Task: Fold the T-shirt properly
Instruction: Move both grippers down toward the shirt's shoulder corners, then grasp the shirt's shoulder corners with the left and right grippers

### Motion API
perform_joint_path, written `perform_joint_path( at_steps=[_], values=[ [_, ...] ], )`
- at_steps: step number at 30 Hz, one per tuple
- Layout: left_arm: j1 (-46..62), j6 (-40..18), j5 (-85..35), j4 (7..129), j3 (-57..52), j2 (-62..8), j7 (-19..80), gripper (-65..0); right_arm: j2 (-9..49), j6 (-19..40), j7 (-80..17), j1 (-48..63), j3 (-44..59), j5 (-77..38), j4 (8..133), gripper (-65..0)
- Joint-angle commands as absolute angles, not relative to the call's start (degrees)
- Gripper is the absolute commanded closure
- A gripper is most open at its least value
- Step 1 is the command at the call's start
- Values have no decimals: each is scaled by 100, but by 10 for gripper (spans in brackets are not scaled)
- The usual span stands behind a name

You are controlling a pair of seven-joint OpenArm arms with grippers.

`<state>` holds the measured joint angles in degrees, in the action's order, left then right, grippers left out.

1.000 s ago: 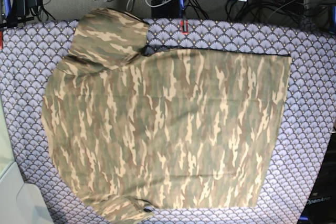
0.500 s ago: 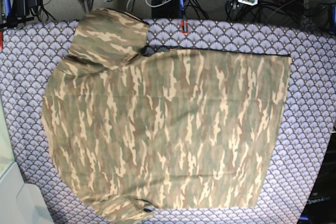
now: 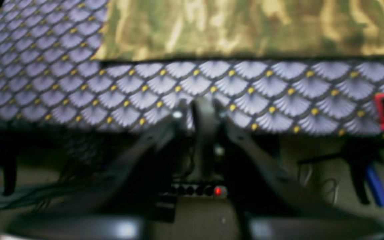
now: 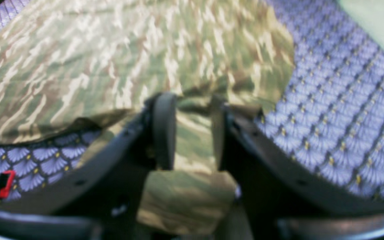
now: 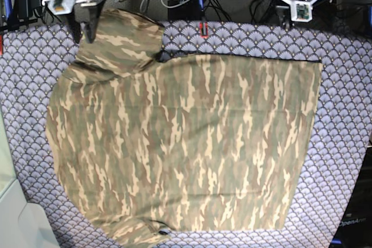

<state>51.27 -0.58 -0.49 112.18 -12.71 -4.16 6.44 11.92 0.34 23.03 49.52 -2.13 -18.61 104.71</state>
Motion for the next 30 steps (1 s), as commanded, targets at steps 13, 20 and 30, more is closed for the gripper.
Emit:
perform_joint_path(
  at_steps=[13, 20, 30],
  values=[
    [4145, -31, -48, 11099, -1859, -479, 629, -246, 2264, 75, 734, 4259, -233, -4013, 10563, -252],
    [2774, -40, -1473, 10905, -2615, -1033, 2826, -246, 1947, 75, -110, 3829, -48, -4312, 10545, -254],
    [2818, -40, -2536, 10932, -2879, -1640, 3451, -246, 1613, 1086, -1525, 3591, 971, -4321, 10563, -256]
  ],
)
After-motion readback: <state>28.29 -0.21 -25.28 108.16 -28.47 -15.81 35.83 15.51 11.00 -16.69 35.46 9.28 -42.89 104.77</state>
